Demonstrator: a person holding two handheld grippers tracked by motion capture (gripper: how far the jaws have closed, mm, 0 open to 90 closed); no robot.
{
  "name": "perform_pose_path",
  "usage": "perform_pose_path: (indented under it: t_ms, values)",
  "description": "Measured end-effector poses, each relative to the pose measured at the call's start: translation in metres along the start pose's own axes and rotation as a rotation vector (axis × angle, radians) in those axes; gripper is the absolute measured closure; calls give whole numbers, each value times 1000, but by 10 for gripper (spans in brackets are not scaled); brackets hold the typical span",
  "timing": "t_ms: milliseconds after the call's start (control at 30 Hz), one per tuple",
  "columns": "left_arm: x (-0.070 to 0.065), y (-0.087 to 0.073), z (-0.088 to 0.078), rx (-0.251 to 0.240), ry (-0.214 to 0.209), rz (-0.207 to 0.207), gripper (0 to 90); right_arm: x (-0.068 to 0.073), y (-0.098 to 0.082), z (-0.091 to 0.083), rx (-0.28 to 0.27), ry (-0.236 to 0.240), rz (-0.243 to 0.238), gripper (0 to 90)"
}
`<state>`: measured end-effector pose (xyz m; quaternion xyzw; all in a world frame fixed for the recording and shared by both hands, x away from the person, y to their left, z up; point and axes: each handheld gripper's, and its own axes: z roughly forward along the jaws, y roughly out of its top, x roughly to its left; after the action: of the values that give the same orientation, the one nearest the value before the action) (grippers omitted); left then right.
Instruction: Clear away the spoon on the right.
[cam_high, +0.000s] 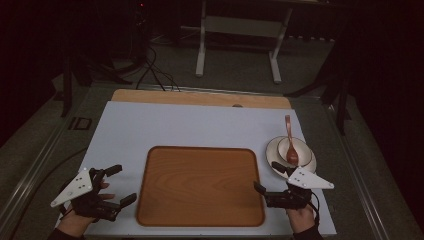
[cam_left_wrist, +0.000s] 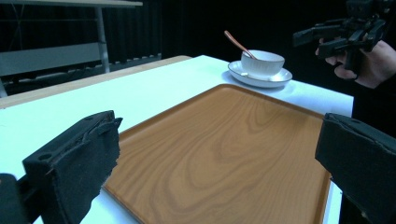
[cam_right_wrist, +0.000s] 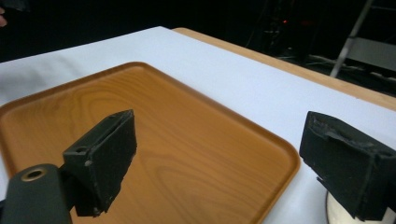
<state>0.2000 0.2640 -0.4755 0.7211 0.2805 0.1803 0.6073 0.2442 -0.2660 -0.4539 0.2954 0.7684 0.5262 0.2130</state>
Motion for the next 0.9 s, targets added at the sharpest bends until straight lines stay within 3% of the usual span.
perform_pose_path:
  t_ms: [200,533,633,900]
  values:
    - [-1,0,-1,-2,0,4,0,4,-1,2,31,12,-5,143]
    - [-5,-2,-5,3,1,7,0,10,7,-2,25,14,-12,161]
    - [-5,-2,-5,-2,-2,2,0,12,17,-2,46,15,-47,136]
    - [-6,-1,-2,0,-13,11,0,9,50,-10,0,115,-67,113]
